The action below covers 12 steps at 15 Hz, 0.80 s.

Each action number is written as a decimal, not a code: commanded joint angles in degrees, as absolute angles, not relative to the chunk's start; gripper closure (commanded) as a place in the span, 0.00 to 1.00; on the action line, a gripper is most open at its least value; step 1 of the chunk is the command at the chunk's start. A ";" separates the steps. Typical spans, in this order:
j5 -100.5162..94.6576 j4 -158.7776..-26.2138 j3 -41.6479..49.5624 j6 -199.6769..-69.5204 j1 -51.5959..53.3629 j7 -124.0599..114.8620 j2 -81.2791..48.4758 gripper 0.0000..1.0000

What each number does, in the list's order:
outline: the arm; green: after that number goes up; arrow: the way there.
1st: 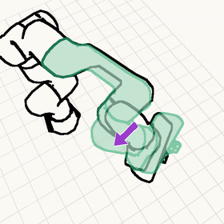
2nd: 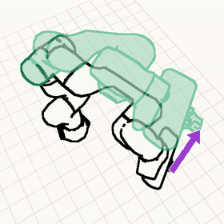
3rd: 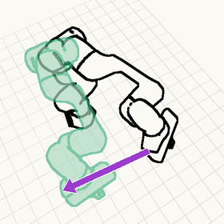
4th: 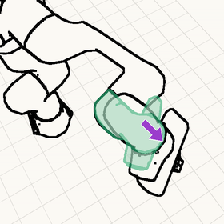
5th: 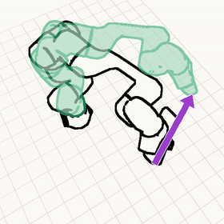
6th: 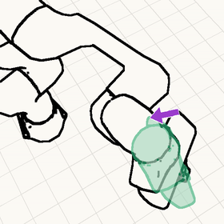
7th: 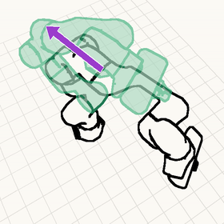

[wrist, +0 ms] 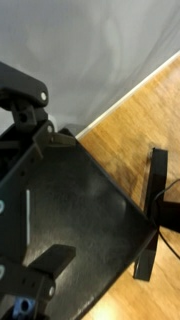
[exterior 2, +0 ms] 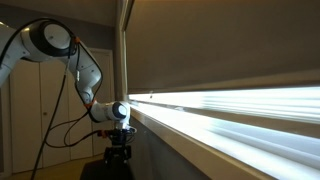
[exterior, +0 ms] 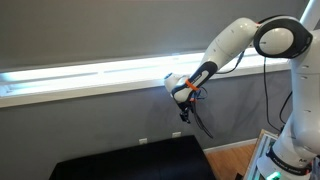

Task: Pull down the window blind

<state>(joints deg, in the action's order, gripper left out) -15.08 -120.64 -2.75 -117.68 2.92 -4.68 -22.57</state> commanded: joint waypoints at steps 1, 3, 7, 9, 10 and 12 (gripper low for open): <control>-4.00 -126.08 -5.55 -115.28 2.34 0.62 -10.49 0.00; -2.07 -128.01 -5.66 -116.04 3.44 -0.84 -4.29 0.00; -6.32 -130.53 -5.30 -115.46 4.47 -4.79 8.77 0.00; -6.08 -130.10 -5.02 -113.06 3.80 -5.18 13.95 0.00; -5.87 -129.03 -4.69 -109.87 3.26 -5.97 16.07 0.00; -5.09 -126.56 -3.50 -104.75 2.30 -4.27 18.58 0.00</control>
<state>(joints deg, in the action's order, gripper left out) -5.07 -127.28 -4.89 -110.37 3.49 -4.72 13.21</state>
